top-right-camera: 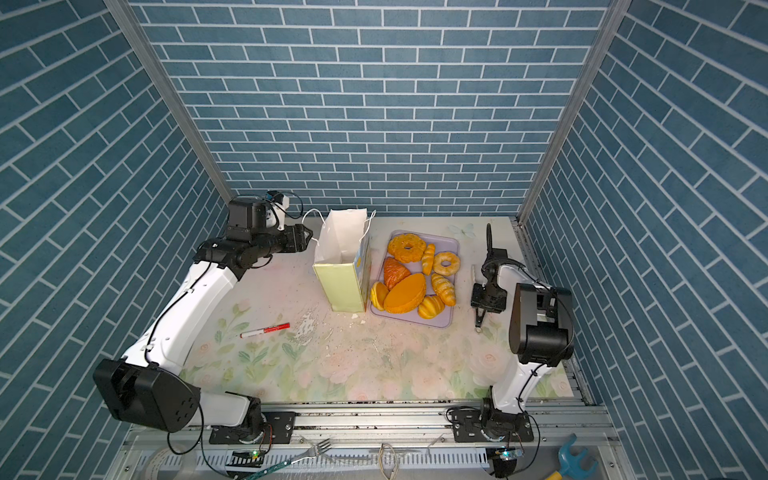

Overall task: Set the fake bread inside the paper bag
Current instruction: 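Move the tongs toward the bread tray with the right gripper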

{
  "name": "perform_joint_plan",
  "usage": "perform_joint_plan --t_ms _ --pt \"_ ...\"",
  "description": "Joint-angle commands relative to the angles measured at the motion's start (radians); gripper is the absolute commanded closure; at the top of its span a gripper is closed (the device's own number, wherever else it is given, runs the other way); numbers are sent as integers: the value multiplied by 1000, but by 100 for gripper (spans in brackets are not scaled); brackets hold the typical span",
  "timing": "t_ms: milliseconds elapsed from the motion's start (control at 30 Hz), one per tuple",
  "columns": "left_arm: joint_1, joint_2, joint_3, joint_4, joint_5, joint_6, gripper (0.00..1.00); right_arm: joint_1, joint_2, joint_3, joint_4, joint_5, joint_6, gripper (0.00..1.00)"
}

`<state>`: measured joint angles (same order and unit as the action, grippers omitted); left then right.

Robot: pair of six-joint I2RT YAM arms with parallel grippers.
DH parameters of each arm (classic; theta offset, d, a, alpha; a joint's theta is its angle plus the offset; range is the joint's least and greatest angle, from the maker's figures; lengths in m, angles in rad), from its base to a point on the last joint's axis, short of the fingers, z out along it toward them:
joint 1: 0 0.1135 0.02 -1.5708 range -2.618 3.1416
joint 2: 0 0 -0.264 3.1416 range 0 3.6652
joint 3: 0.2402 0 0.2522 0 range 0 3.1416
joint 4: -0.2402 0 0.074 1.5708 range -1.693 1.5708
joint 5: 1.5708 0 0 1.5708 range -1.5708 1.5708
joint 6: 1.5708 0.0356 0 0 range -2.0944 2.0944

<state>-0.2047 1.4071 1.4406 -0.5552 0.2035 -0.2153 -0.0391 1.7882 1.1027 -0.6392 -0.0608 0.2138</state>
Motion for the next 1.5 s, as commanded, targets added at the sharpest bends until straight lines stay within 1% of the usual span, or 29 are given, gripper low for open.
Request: perform_joint_plan --t_ms 0,200,333,433,600,800,1267,1467 --pt "6 -20 -15 9 2 -12 29 7 -8 -20 -24 16 16 50" --pt "6 -24 -21 12 2 -23 29 8 36 17 -31 51 -9 49" --pt "6 -26 -21 8 -2 -25 30 10 38 25 -29 72 -19 49" --pt "5 -28 -19 9 -10 -27 30 13 -1 31 -41 91 -21 49" --pt "6 -31 -23 32 -27 -44 30 46 -88 79 -86 125 -36 48" --pt "6 -25 -18 41 -51 -60 30 65 -153 137 -142 156 -40 46" --pt "5 -36 -21 46 -50 -75 30 96 -210 192 -209 163 -60 40" --pt "5 -48 -28 44 -51 -76 30 114 -236 204 -230 189 -65 37"
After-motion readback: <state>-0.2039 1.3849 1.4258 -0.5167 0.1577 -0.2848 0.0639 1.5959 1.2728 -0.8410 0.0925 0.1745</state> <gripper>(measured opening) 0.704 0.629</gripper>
